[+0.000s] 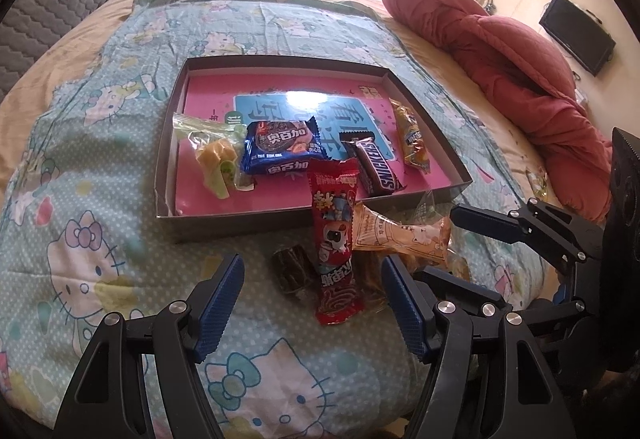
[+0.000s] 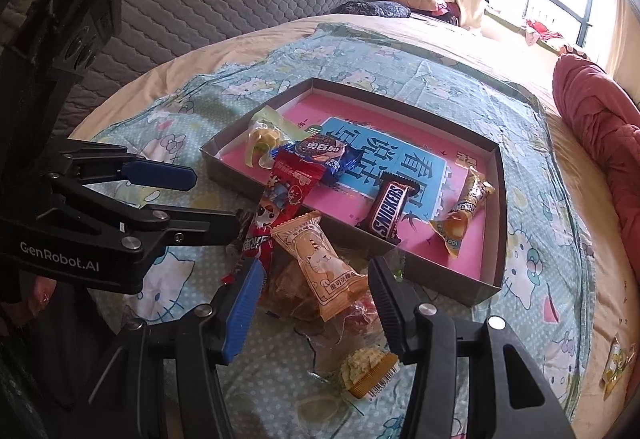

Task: Organize snacks
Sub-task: 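Move both grippers back toward the snack pile beside the tray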

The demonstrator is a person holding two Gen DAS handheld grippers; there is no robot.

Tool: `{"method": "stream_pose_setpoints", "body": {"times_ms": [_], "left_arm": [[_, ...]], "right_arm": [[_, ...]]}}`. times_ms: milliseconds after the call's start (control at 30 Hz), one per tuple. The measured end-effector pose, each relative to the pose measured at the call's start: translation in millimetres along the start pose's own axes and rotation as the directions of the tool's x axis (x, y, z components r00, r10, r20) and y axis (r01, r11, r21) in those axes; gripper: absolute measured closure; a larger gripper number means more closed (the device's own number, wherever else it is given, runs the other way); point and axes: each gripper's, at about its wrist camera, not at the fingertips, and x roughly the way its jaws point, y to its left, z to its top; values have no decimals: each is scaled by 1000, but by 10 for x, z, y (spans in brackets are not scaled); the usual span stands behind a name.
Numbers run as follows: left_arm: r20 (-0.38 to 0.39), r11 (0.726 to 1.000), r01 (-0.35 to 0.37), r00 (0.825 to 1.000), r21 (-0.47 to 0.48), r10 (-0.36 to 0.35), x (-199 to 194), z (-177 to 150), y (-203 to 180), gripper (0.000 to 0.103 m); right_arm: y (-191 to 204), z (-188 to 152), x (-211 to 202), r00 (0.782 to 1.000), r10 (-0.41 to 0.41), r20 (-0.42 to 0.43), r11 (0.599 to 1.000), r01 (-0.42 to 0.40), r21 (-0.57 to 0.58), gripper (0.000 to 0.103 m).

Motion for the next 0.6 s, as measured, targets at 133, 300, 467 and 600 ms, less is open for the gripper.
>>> {"method": "stream_pose_setpoints", "body": {"times_ms": [133, 300, 467, 600], "left_arm": [[-3, 1000, 9, 1000, -6, -9, 34, 5, 15, 30], [-6, 1000, 16, 1000, -18, -16, 55, 12, 54, 30], [-4, 1000, 22, 1000, -19, -22, 54, 35, 72, 30], [-15, 999, 33, 999, -26, -34, 100, 51, 74, 30]], "right_arm": [[-38, 4, 5, 1000, -3, 3, 1000, 2, 6, 49], [-82, 8, 20, 1000, -8, 3, 1000, 8, 2, 49], [-168, -4, 51, 1000, -14, -2, 1000, 14, 13, 49], [-207, 15, 69, 1000, -9, -3, 1000, 9, 13, 49]]}}
